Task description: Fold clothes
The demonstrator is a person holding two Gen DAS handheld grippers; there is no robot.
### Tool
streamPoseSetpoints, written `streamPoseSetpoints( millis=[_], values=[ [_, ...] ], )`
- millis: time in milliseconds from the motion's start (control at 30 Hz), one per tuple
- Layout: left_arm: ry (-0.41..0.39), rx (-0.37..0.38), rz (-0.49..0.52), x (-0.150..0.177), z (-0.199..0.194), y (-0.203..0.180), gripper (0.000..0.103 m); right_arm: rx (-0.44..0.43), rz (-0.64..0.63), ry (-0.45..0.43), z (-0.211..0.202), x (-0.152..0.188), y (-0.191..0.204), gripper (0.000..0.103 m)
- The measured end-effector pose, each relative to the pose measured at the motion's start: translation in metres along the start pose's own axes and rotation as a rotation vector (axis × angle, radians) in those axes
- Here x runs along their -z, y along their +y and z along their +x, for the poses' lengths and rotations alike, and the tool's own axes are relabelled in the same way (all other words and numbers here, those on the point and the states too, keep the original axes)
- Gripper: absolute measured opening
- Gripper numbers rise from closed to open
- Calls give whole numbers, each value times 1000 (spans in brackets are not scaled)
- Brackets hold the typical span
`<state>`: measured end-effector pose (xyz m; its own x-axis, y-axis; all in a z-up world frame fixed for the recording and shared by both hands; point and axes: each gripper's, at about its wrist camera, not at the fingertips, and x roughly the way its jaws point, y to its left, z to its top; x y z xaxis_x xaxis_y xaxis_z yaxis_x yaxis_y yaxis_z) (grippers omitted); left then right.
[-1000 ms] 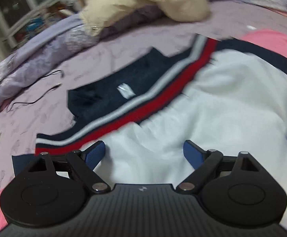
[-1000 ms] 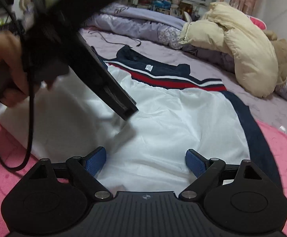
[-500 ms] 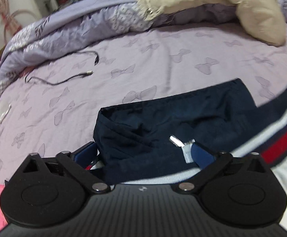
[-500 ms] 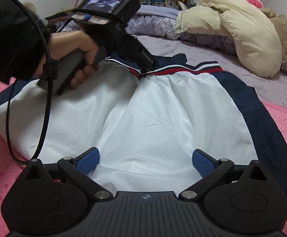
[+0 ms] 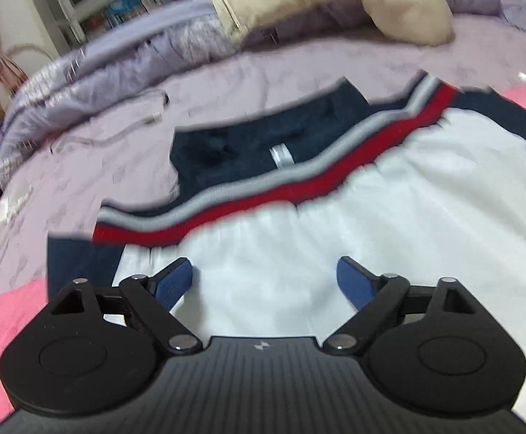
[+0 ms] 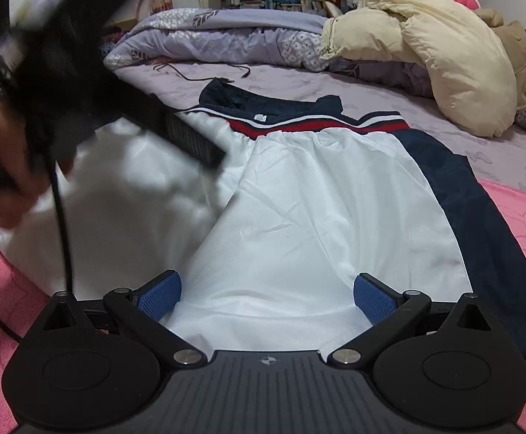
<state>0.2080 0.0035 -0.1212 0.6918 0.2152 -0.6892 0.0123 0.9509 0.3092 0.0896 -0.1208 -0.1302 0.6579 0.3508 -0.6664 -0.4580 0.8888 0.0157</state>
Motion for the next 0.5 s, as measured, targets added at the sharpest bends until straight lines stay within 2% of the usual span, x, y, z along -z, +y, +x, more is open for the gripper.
streamPoseSetpoints(
  millis=[67, 167, 200, 267, 300, 400, 500],
  values=[
    [25, -26, -69, -20, 24, 5, 103, -1, -1, 0, -1, 0, -1, 103],
    [75, -44, -185, -42, 45, 20, 103, 10, 9, 4, -3, -1, -2, 103],
    [88, -52, -197, -48, 45, 22, 98, 13, 12, 12, -5, -2, -3, 103],
    [55, -59, -195, -51, 27, 25, 90, 34, 20, 27, -11, -6, -5, 101],
    [31, -56, -188, -49, 16, 27, 90, 68, 38, 23, -19, -8, -8, 99],
    [-18, -43, -161, -32, -19, 32, 90, 145, 200, -4, -53, -2, -36, 99],
    [-8, -17, -200, -7, -50, 34, 90, 228, 419, 27, -81, 15, -80, 98]
  ],
)
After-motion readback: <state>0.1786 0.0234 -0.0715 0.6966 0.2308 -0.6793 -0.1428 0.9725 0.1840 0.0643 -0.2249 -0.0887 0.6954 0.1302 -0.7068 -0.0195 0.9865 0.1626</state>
